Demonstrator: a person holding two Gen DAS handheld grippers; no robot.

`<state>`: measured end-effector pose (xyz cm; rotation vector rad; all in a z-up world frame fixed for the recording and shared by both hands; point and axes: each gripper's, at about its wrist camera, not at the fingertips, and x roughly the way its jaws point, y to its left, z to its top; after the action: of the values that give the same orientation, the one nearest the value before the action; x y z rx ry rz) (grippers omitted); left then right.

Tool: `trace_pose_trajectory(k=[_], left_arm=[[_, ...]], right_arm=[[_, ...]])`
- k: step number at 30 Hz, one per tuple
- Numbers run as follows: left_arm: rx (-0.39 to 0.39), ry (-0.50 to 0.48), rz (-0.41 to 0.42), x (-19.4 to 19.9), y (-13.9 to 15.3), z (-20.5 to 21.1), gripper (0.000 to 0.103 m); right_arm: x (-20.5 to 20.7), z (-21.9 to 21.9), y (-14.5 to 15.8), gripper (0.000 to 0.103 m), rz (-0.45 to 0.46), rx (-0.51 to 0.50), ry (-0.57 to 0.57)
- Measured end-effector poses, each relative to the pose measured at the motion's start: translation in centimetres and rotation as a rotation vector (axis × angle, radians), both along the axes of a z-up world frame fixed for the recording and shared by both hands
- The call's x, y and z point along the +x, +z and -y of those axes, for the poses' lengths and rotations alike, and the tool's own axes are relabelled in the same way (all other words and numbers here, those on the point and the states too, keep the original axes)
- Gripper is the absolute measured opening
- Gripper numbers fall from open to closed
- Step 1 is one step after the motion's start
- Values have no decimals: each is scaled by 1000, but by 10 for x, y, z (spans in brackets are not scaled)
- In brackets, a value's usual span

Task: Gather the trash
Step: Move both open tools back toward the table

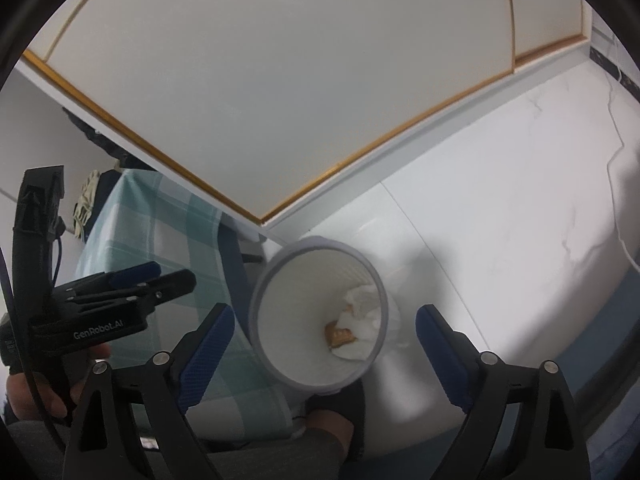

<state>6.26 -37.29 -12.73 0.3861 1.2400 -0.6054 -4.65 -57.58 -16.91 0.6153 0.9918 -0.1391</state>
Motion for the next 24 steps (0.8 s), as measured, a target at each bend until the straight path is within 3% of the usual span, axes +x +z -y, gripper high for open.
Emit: trace_pose_trajectory(k=[6, 11, 13, 16, 24], left_arm=[[-65, 49, 108, 1, 40, -29, 68], [-127, 153, 180, 7, 75, -75, 68], [-148, 189, 218, 8, 90, -96, 69], [-173, 234, 265, 7, 108, -122, 82], [-248, 369, 379, 3, 150, -195, 83]], right_arm=[[1, -16, 46, 95, 81, -70, 20], [5, -42, 92, 95, 162, -171, 54], [8, -55, 109, 95, 201, -188, 78], [14, -82, 135, 95, 247, -239, 139], [29, -160, 197, 96, 413, -287, 250]])
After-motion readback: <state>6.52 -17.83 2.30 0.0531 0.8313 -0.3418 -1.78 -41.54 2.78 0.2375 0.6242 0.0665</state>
